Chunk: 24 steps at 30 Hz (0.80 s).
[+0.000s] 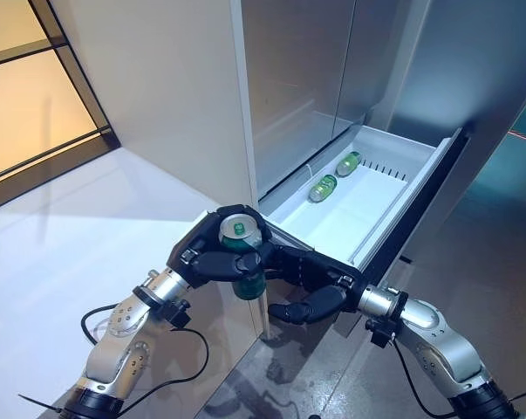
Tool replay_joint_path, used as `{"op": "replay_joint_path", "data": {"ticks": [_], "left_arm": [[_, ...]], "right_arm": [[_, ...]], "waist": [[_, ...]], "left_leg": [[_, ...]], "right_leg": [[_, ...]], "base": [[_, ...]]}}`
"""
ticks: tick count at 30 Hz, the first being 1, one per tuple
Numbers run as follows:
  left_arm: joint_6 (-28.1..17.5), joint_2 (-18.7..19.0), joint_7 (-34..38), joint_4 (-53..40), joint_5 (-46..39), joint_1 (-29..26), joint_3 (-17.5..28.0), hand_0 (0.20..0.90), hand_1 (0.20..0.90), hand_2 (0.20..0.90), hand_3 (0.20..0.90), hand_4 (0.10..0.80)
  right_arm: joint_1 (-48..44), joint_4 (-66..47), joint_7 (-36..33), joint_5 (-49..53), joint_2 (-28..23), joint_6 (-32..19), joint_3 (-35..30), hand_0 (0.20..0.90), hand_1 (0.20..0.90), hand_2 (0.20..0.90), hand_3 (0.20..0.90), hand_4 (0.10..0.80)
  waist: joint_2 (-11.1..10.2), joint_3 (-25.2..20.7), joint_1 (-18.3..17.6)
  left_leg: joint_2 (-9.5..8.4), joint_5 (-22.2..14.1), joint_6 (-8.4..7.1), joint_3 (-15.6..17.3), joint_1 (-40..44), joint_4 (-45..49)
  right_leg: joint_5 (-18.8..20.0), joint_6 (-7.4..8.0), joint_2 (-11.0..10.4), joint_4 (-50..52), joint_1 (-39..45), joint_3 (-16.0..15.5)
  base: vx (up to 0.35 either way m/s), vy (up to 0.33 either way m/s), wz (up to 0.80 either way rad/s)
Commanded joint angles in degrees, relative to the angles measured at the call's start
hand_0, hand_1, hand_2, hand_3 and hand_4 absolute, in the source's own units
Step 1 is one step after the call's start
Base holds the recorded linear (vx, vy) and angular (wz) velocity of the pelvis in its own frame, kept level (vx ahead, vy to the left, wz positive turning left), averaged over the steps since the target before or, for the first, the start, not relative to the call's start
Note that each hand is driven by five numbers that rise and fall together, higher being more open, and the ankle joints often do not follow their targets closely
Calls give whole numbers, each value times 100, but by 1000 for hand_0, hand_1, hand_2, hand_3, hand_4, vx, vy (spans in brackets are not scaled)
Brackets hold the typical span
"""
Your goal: Put drinks into fridge and close the fridge
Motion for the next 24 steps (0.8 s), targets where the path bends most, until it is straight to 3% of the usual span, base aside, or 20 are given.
{"op": "replay_joint_path", "data": {"ticks": [1,5,12,24], "left_arm": [[-868,-375,-309,-637,-414,-1483,-300,300,300,300,200,100],[-1077,-475,-236,-665,-170,-1416,-271,300,300,300,200,100],[-1019,-456,-211,-801,-250,-1430,-345,300,300,300,200,100],[-731,-602,-514,-796,-576,-1428,-672,300,300,300,200,100]], "right_arm": [[-997,-558,-132,1048,749,-415,344,900,900,900,900,800],[-853,-467,-387,1234,944,-281,327,900,900,900,900,800],[-787,-383,-470,1531,1006,-10,469,900,900,900,900,800],[-794,-375,-532,1486,980,-148,646,900,900,900,900,800]], "waist": [[-94,-324,-27],[-94,-314,-34],[-96,-323,-35],[-92,-308,-79]], "left_leg": [[-301,-334,185,-251,-81,169],[-303,-332,185,-265,-86,165],[-304,-320,186,-254,-88,155],[-302,-329,189,-229,-85,179]], "right_leg": [[-604,172,141,646,-119,-173],[-607,174,141,649,-126,-176],[-604,168,145,640,-131,-184],[-593,171,149,636,-139,-152]], "base": [[0,0,0],[0,0,0],[0,0,0],[0,0,0]]}}
